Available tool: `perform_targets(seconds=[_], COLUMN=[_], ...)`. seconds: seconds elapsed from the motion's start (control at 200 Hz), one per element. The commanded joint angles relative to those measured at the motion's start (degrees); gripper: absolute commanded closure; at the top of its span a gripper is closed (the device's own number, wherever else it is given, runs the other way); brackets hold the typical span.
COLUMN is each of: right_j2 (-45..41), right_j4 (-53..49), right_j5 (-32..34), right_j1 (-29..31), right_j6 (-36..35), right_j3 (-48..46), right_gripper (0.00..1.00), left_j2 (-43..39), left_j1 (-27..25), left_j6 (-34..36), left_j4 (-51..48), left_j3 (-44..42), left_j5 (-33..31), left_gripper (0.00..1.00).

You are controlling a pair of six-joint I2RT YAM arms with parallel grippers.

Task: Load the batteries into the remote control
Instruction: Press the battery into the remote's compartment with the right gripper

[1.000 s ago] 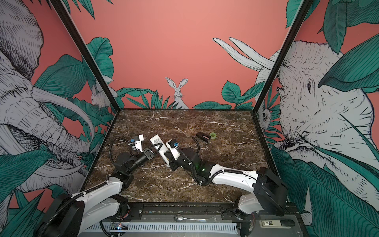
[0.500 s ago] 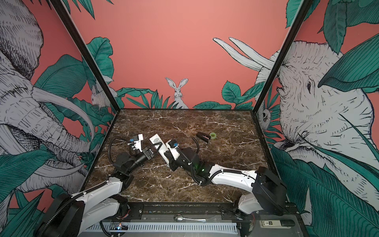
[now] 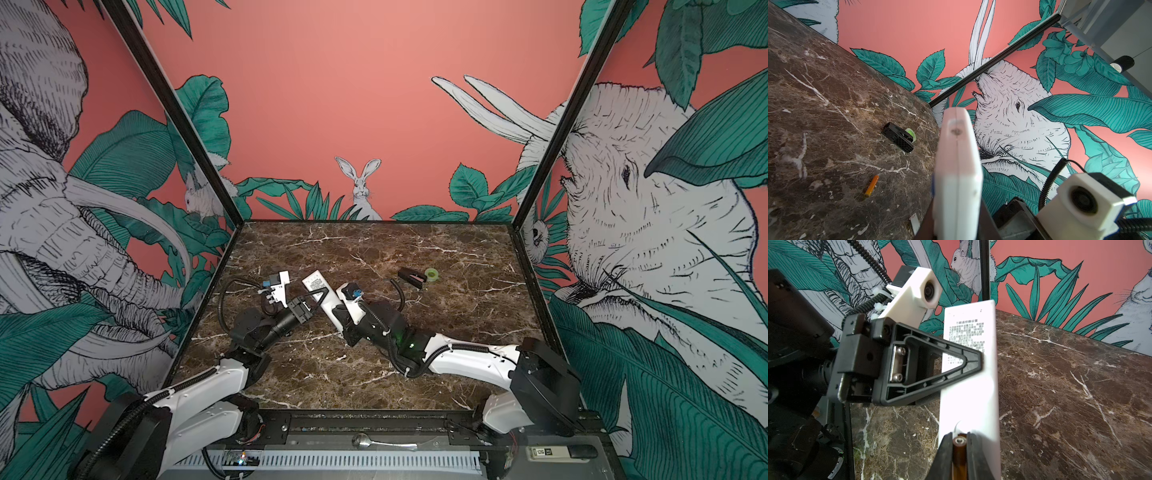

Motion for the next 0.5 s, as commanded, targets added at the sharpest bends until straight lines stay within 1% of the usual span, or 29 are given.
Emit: perform_targets(seconds=[0.0, 0.325, 0.495], right_j2=[0.3, 0.1, -0.1], right_j4=[2.1, 2.6, 2.4], right_j5=[0.6, 0.5, 0.2], right_j1=[0.4, 0.4, 0.4], right_j6=[-0.6, -0.5, -0.6], right_j3=[-1.2, -1.3, -0.9], right_gripper=[0.83, 0.81, 0.78], left_j2=[-1.6, -1.9, -1.9], left_j1=[-0.2, -0.2, -0.2], left_j6=[-1.2, -1.2, -1.0], left_j4=[4.5, 4.5, 3.9], left_j3=[1.0, 0.9, 1.0], left_j5=[-0.2, -0.2, -0.2], left_gripper=[1.0, 1.0, 1.0])
